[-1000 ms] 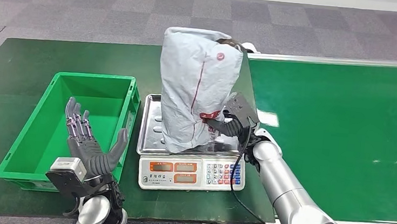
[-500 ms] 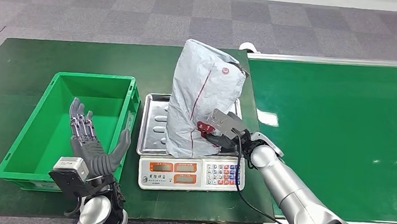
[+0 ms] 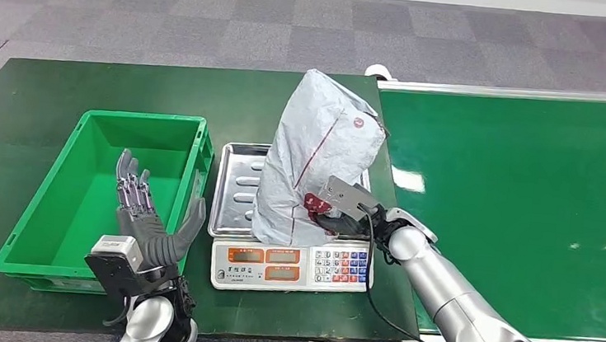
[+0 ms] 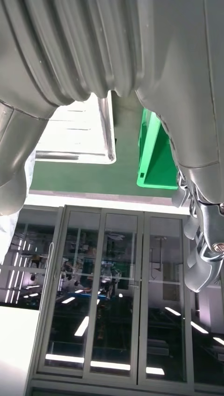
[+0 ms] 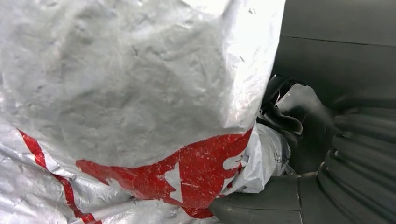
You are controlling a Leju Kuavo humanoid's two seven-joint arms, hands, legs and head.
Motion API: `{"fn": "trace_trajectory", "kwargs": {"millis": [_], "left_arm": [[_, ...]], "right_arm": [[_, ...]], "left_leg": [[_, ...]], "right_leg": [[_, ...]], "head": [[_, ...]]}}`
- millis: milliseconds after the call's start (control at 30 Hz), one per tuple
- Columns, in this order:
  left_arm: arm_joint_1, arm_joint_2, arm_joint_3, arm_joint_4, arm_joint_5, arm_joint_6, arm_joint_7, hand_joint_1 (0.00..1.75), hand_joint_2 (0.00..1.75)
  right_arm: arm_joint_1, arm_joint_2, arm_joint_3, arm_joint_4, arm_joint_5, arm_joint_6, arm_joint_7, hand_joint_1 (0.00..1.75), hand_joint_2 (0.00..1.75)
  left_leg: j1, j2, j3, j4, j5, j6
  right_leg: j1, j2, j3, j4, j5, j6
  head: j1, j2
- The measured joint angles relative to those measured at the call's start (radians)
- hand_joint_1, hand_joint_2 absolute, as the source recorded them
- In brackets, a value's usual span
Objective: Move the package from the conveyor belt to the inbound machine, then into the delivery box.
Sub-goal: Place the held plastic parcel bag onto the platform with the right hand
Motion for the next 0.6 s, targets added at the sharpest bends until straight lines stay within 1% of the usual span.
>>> {"fn": "trace_trajectory", "kwargs": {"millis": [133, 167, 267, 300, 600], "left_arm": [[0.000, 0.000, 0.000, 0.004, 0.000, -0.001, 0.000, 0.00, 1.75], [0.000, 0.000, 0.000, 0.005, -0.001, -0.002, 0.000, 0.00, 1.75], [0.000, 0.000, 0.000, 0.005, -0.001, -0.003, 0.000, 0.00, 1.75], [0.000, 0.000, 0.000, 0.005, -0.002, -0.004, 0.000, 0.00, 1.75], [0.000, 0.000, 0.000, 0.010, -0.019, -0.010, 0.000, 0.00, 1.75]], "right_arm": [[0.019, -0.006, -0.011, -0.050, -0.041, 0.041, -0.008, 1.75, 1.75], [0.024, -0.008, -0.013, -0.065, -0.049, 0.051, -0.012, 1.34, 1.75], [0.038, -0.010, -0.016, -0.099, -0.061, 0.064, -0.017, 0.03, 1.75], [0.042, -0.011, -0.017, -0.110, -0.064, 0.066, -0.018, 0.00, 1.75], [0.075, -0.023, -0.018, -0.211, -0.080, 0.085, -0.037, 0.00, 1.75]], "left_leg": [[0.000, 0.000, 0.000, 0.000, 0.000, 0.000], [0.000, 0.000, 0.000, 0.000, 0.000, 0.000], [0.000, 0.000, 0.000, 0.000, 0.000, 0.000], [0.000, 0.000, 0.000, 0.000, 0.000, 0.000], [0.000, 0.000, 0.000, 0.000, 0.000, 0.000]], "right_leg": [[0.000, 0.000, 0.000, 0.000, 0.000, 0.000], [0.000, 0.000, 0.000, 0.000, 0.000, 0.000], [0.000, 0.000, 0.000, 0.000, 0.000, 0.000], [0.000, 0.000, 0.000, 0.000, 0.000, 0.000], [0.000, 0.000, 0.000, 0.000, 0.000, 0.000]], "head": [[0.000, 0.000], [0.000, 0.000], [0.000, 0.000], [0.000, 0.000], [0.000, 0.000]]}}
